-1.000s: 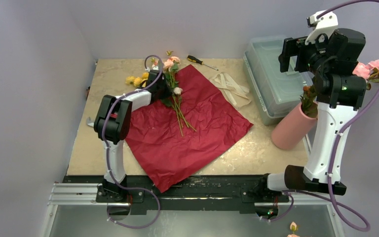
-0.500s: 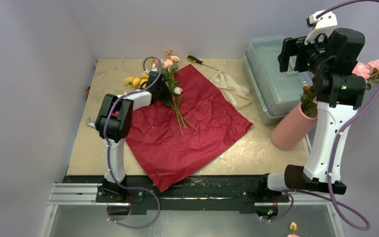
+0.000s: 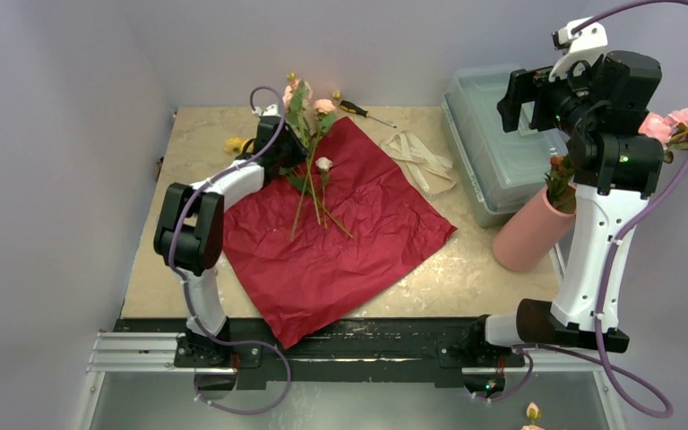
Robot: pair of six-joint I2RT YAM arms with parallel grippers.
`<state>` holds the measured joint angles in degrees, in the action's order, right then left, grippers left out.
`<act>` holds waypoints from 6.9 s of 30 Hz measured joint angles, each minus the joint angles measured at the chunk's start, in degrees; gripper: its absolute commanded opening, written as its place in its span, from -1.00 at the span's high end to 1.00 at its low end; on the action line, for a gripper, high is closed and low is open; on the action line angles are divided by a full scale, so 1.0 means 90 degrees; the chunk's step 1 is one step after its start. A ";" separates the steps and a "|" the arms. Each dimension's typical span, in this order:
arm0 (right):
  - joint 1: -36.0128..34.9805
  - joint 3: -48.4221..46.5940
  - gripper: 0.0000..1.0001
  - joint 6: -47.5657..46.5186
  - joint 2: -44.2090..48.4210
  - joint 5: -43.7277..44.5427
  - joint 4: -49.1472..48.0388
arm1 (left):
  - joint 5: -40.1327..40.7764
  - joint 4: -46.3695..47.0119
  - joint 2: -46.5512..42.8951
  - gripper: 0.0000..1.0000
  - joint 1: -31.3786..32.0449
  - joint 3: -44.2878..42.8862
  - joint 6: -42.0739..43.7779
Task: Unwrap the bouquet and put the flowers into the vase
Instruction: Pick up the fake flower from the wrapping paper, then insert the fake flower into the vase, then pick up the fake flower from the wrapping paper.
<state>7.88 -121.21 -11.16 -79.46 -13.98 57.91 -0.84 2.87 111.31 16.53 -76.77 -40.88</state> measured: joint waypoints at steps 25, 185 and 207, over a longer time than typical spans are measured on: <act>-0.0884 0.0544 -0.91 0.0697 -0.0010 -0.2028 -0.0350 | -0.2113 0.2375 -0.2484 1.00 0.0415 0.1729 0.1008; 0.1802 0.3385 -0.96 0.1231 0.3296 0.2577 -0.0335 | -0.1464 -0.0199 -0.1836 -1.00 0.0398 0.0542 0.0991; 0.1812 -0.0699 -0.95 0.0080 0.1780 0.0903 0.0784 | -0.1064 -0.0801 -0.1605 -0.97 0.0287 0.0542 0.0940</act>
<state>24.18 -127.50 -10.44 -63.44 -5.85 64.97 -10.41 -4.34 96.86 19.11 -71.90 -32.42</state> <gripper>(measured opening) 0.983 0.996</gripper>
